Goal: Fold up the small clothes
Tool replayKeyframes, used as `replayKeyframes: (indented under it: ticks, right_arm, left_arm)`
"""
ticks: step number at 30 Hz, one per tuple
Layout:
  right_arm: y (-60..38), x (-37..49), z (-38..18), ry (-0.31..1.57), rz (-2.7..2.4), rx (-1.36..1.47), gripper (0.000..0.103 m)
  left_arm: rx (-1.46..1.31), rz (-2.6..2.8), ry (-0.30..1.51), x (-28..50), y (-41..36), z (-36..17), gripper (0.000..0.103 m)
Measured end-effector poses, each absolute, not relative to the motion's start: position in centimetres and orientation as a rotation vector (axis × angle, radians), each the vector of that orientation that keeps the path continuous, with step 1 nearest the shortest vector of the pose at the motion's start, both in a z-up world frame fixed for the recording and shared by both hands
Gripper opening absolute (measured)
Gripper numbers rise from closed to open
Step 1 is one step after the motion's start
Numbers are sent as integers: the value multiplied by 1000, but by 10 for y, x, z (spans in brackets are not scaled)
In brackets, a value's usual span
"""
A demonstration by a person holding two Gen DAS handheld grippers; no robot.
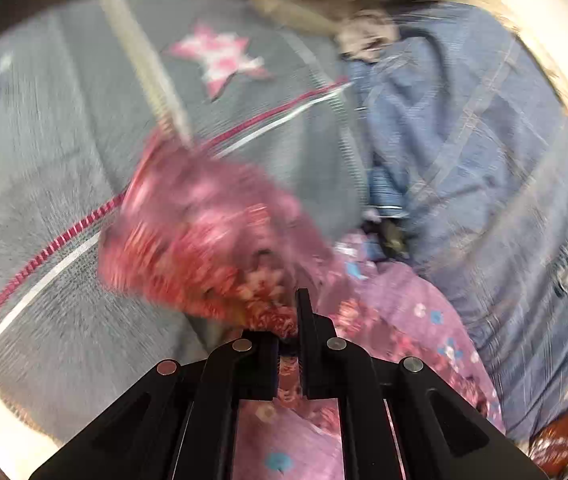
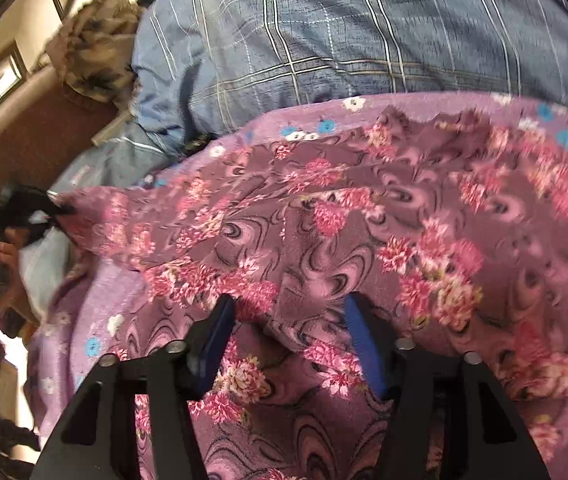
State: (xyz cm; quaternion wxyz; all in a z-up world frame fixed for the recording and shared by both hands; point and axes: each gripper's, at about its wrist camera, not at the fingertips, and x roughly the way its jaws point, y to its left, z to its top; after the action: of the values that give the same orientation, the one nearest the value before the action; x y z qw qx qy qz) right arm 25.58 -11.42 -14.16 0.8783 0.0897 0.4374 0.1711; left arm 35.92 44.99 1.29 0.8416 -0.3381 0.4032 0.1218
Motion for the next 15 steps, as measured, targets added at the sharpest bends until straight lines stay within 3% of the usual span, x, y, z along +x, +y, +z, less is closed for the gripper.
replayKeyframes:
  ticks: [3, 8, 15]
  right_arm:
    - [-108, 260, -125, 839, 375, 202, 53]
    - [-89, 288, -156, 974, 331, 137, 52]
    - [-128, 279, -143, 949, 296, 236, 52]
  left_arm:
    - [-648, 232, 805, 351, 417, 44, 6]
    - [-547, 163, 721, 330, 354, 89, 6]
    - [-439, -16, 697, 286, 246, 119, 6]
